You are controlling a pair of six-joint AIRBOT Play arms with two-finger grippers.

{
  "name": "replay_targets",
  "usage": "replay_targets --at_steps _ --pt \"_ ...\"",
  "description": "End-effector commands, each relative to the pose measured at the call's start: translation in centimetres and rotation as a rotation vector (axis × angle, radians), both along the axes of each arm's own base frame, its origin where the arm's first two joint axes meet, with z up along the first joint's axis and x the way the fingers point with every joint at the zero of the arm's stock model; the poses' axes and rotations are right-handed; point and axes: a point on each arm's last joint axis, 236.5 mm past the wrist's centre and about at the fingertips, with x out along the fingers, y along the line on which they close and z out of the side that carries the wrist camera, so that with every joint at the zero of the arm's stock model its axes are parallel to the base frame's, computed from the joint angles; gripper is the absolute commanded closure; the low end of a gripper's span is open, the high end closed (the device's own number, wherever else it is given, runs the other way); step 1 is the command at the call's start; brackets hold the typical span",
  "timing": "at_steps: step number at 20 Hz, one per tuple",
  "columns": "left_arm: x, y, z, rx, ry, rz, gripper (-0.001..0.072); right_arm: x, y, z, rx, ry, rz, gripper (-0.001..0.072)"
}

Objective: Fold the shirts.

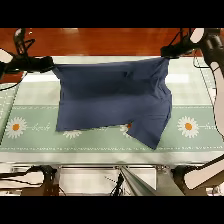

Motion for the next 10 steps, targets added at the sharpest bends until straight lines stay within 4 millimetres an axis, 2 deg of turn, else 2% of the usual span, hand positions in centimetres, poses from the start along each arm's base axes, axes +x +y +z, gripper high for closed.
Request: replay_targets --at_steps 1,3,6,8,10 --pt "-0.4 -0.3 -4.0 -0.002 0.086 -0.033 0.0689 -1.5 -0.5 -3.9 -0.016 0.131 -0.008 0.0691" --pt "-1.9 -1.1 -5.5 -0.023 0.170 -0.073 0.0688 -2.9 -0.5 -4.9 -0.022 0.201 -0.004 0.0691" --pt "-5.2 -1.5 -5.6 -0.044 0.297 -0.149 0.0688 -6.6 -0.6 -4.9 -0.026 0.345 0.005 0.0691" --pt "-6.0 -1.4 -5.7 -0.053 0.332 -0.161 0.0688 -7.2 0.1 -4.9 0.002 0.371 0.009 0.0690" --pt "-5.9 -1.4 -6.2 -0.057 0.339 -0.154 0.0687 -7.3 0.9 -5.5 0.033 0.386 0.003 0.0690"
